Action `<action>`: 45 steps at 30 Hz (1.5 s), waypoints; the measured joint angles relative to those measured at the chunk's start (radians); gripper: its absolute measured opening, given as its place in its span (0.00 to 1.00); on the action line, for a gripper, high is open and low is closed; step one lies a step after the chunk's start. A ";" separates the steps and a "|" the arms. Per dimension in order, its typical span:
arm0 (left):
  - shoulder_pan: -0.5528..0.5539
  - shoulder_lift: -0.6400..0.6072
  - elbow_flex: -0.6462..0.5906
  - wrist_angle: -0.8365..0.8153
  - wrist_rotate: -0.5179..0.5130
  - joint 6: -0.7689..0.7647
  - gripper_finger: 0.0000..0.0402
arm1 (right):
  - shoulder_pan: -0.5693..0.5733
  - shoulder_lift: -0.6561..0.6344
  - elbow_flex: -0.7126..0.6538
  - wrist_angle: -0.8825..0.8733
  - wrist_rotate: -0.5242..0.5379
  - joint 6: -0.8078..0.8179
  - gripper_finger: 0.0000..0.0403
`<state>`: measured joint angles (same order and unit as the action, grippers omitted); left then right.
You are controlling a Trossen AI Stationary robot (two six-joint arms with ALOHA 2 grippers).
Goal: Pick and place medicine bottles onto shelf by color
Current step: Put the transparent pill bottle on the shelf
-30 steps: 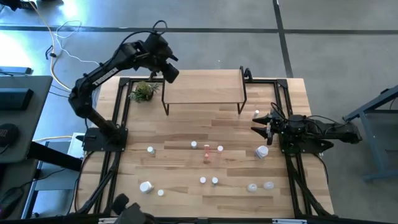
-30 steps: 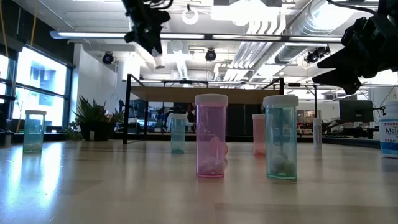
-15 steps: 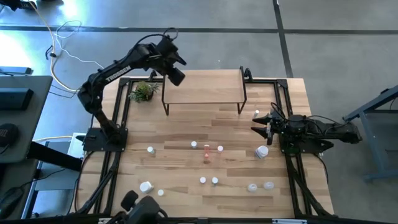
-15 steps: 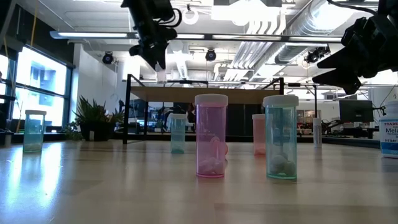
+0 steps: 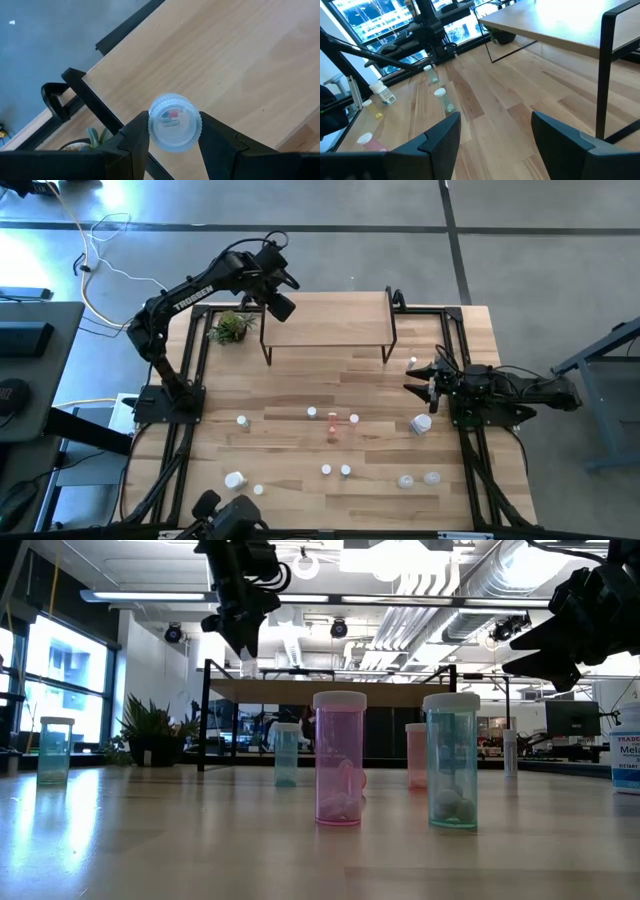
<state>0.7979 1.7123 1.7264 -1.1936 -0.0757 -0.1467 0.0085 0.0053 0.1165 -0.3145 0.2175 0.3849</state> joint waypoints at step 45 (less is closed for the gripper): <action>-0.072 0.002 -0.056 -0.012 0.012 -0.044 0.34 | 0.000 0.000 0.000 0.000 -0.003 0.000 0.58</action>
<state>0.7258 1.7138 1.6703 -1.2057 -0.0639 -0.1909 0.0082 0.0055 0.1165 -0.3145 0.2148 0.3847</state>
